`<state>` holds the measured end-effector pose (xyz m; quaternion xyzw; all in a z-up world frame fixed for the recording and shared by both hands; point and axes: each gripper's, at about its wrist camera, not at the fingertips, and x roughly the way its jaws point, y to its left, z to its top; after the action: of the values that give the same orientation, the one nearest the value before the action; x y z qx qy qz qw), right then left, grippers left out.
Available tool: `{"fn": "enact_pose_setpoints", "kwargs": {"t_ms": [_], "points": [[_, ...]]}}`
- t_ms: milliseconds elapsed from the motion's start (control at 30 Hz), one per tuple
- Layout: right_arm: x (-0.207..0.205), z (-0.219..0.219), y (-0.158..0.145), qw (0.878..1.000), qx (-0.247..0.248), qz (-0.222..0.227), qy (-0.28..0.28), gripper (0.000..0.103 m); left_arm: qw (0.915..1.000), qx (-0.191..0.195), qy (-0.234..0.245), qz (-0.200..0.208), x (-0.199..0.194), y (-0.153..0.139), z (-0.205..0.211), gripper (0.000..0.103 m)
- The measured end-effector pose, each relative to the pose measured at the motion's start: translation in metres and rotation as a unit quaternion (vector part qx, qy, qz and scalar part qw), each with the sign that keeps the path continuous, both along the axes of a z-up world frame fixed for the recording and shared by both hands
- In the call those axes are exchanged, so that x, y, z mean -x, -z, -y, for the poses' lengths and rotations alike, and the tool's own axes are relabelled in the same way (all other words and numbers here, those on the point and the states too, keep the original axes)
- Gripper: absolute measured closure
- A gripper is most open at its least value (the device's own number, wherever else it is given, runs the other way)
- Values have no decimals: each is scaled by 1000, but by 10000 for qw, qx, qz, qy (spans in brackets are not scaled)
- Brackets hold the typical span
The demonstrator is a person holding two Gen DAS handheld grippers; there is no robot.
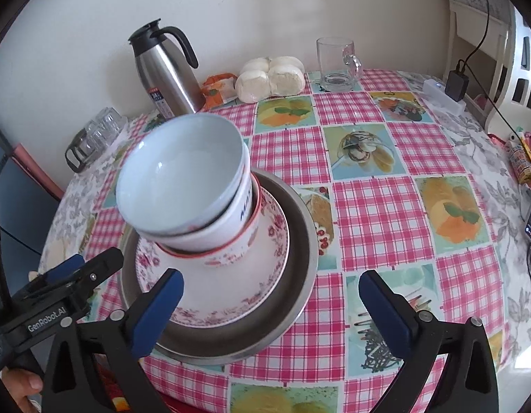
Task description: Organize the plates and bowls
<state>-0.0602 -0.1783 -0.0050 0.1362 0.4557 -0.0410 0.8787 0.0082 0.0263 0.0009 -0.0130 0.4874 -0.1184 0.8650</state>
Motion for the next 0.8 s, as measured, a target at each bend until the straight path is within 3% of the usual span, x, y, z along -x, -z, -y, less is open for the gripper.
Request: {"fn": "enact_pose_setpoints", "kwargs": {"t_ms": [267,800], "points": [[10,-8,16,9997,170,-194,-43,0,9987,-474,-26,-185,14,11,1,5],[31,-13,38,9991,153,-383,60,0,9965,-784,-111,-261,37,22,-7,5]]}}
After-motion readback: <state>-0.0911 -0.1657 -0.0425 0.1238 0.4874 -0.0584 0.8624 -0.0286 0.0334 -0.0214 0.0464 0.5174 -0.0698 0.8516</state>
